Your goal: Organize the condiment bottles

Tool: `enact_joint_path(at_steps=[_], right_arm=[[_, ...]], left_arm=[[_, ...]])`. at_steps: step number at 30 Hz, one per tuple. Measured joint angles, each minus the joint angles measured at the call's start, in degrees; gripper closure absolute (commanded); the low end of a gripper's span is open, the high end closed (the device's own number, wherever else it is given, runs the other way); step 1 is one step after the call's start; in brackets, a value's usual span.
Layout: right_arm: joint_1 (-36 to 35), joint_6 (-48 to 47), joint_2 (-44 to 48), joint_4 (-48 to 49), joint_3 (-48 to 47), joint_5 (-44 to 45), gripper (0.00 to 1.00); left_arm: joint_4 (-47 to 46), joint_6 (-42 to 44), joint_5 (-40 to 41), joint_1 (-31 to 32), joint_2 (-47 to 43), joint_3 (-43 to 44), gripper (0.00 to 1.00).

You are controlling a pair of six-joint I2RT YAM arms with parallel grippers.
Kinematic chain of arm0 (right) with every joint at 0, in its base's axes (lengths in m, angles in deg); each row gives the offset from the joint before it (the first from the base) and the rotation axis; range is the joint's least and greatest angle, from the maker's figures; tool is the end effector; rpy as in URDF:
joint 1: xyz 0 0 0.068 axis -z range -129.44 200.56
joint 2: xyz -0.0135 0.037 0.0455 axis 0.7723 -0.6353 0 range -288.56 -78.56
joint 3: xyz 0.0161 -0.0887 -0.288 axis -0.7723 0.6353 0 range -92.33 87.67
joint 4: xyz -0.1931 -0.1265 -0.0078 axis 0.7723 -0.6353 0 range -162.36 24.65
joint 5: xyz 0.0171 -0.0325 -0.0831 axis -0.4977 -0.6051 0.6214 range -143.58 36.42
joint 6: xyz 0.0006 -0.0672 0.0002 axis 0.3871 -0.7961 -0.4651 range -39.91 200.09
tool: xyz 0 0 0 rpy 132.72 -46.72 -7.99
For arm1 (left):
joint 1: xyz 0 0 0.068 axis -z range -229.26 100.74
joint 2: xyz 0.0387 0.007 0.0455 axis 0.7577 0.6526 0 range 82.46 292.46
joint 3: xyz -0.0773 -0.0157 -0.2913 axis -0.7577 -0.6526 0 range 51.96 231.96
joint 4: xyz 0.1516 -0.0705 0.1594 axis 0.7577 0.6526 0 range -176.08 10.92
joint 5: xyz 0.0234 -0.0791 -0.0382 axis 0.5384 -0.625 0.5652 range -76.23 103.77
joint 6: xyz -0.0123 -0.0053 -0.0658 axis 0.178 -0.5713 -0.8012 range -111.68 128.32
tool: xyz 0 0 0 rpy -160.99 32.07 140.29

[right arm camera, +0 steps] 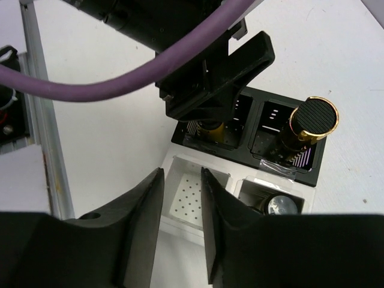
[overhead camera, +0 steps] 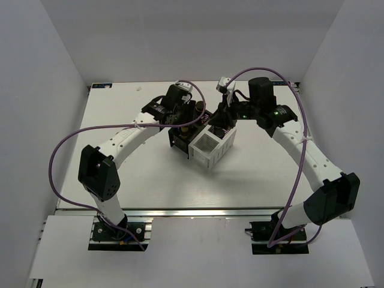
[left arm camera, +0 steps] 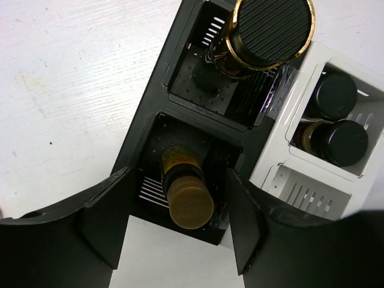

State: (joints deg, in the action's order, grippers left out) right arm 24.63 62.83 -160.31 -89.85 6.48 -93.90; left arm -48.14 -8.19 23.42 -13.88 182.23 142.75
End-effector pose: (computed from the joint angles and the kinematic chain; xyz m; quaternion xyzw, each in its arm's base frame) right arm 0.2497 0.1601 0.4136 -0.4635 0.6683 0.3281 0.4805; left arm 0.3112 -0.2100 0.3366 0.1215 0.9194 -0.0897 0.3632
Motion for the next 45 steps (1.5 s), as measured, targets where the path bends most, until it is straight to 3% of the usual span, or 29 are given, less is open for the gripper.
enact_joint_path(at_steps=[7,10,11,13,16,17,18,19,20,22,24,28,34,39,45], right_arm=[[0.00,-1.66,0.07,-0.68,0.52,-0.81,0.52],[0.00,-3.48,0.07,-1.18,0.52,-2.60,0.56],[0.00,-4.48,0.09,-1.25,0.52,-3.85,0.58],[0.00,-6.25,0.22,-1.40,0.52,-6.38,0.70],[-0.61,-8.98,0.55,-1.42,0.52,-10.08,0.76],[-1.33,-9.73,0.57,-1.38,0.52,-10.58,0.75],[-2.36,-10.38,0.48,-1.44,0.44,-10.69,0.70],[-3.87,-11.04,0.20,-1.57,0.22,-10.47,0.56],[-5.75,-11.41,-0.31,-1.88,-0.24,-9.55,0.51],[-10.97,-12.52,-2.43,-2.56,-2.49,-5.88,0.39],[-16.20,-12.26,-5.55,-2.38,-5.25,-1.86,0.35],[-22.71,-8.37,-13.64,-2.95,-12.13,3.43,0.28],[-23.76,-2.03,-23.32,-3.04,-18.47,8.59,0.26],[-23.74,0.13,-23.71,-4.09,-18.18,10.95,0.25],[-23.76,0.13,-18.36,-3.63,-13.11,12.61,0.25]], left_arm=[[0.76,-0.39,0.52,0.00,-0.11,1.95,0.31],[1.51,-1.81,2.10,0.00,-1.49,4.28,0.67],[1.57,-2.36,3.02,0.00,-2.73,4.39,0.88],[2.58,-3.56,4.79,-0.22,-6.47,4.33,1.00],[3.13,-6.25,6.03,-1.92,-15.02,2.05,1.00],[3.17,-7.69,6.16,-3.23,-18.60,0.28,0.95],[3.61,-8.98,6.43,-5.03,-22.38,-1.73,0.72],[4.48,-10.12,6.80,-7.26,-26.05,-3.96,0.59],[5.16,-12.39,7.23,-9.03,-28.72,-6.91,0.37],[6.93,-14.60,8.33,-13.49,-34.80,-11.06,0.23],[10.12,-17.51,9.73,-16.24,-38.60,-15.39,0.15],[15.19,-20.55,11.43,-19.54,-39.98,-21.09,0.09],[15.58,-19.15,10.58,-28.59,-34.56,-28.41,0.07],[11.58,-15.56,7.52,-35.12,-26.08,-30.21,0.06],[5.20,-11.26,2.32,-37.38,-16.74,-28.48,0.06]])
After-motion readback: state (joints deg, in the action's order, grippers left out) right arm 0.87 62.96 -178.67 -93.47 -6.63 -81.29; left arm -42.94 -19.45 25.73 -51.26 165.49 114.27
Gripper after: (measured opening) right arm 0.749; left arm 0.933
